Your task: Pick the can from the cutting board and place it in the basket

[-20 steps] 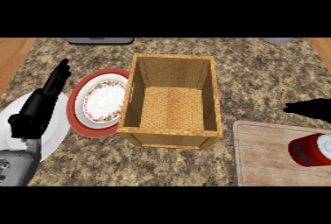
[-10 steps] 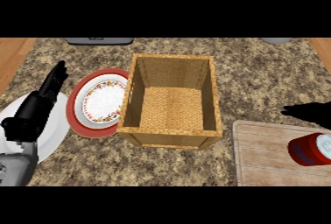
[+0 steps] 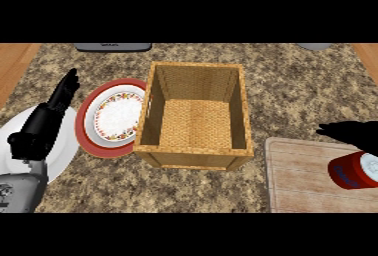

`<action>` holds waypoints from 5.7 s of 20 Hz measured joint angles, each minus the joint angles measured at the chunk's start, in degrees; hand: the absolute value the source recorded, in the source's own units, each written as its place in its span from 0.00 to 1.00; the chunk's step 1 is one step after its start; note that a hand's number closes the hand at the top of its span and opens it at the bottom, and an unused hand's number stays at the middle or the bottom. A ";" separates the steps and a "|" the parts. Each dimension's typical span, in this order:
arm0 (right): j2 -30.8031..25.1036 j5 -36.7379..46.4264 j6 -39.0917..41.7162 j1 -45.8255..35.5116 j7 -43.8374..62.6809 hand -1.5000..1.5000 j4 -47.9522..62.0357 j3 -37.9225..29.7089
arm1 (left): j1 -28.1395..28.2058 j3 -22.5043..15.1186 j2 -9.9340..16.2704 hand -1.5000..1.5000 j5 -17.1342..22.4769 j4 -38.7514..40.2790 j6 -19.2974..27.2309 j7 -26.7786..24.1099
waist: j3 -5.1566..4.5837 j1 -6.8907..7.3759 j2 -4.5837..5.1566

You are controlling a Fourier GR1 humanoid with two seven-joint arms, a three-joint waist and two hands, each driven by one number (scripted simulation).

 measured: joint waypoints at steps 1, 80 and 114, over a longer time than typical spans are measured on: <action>0.51 0.63 -0.21 0.65 -0.24 0.00 -0.16 -0.26 | 0.22 0.16 -0.16 0.50 -0.32 -0.18 -0.21 -0.13 | 0.01 0.00 0.00; 39.28 -26.26 -9.37 -47.16 54.89 1.00 -11.83 -23.51 | 0.11 5.26 -5.08 0.50 -4.73 -2.62 -5.68 2.13 | -0.07 0.11 -0.31; 44.26 -22.82 -2.53 -52.11 63.98 0.00 3.83 -6.83 | -0.29 6.06 -5.77 0.50 -6.12 -2.06 -6.13 1.58 | 0.00 0.14 -0.09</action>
